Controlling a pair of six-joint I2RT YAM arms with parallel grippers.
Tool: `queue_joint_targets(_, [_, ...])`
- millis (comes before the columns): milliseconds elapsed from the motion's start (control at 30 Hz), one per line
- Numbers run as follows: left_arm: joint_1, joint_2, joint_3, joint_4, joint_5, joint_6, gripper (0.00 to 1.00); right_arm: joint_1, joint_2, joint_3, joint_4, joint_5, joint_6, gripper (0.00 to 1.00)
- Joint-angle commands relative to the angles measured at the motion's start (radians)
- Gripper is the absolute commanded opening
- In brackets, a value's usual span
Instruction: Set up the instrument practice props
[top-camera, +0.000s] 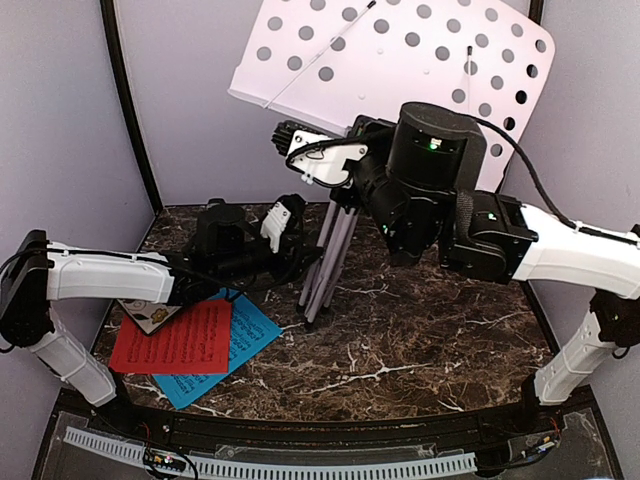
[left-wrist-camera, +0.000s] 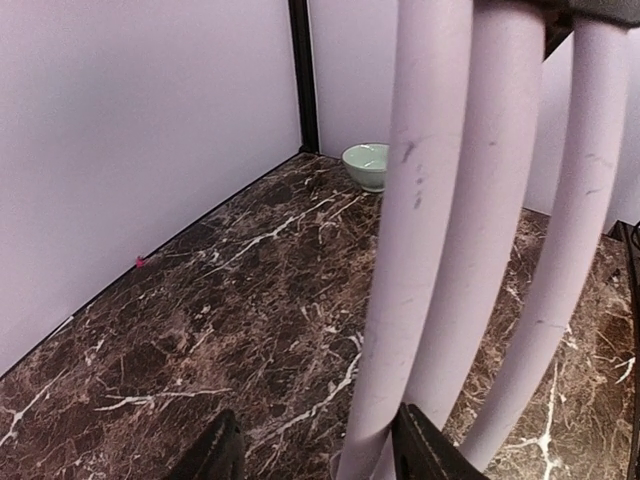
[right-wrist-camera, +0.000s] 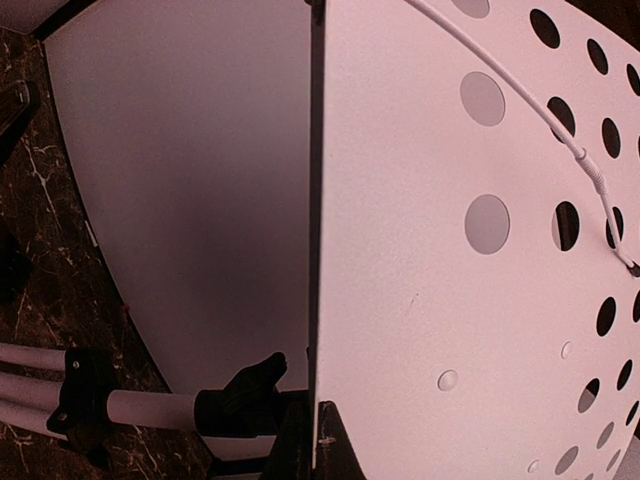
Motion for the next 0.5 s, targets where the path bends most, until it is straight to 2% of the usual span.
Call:
queue_joint_targets(0, [-0.018,0.025,0.039,0.002,-0.105,0.059,0.52,0.028,-0.032,0.068,0.245,-0.016,-0.059,0.0])
queue_joint_targets(267, [-0.07,0.068,0.073,0.01,-0.202,0.206,0.53,0.041,-0.03,0.078,0.232,-0.039,-0.04,0.0])
queue_joint_targets(467, [-0.126,0.102,0.081,0.012,-0.158,0.408,0.58,0.043,-0.03,0.092,0.208,-0.052,-0.019,0.0])
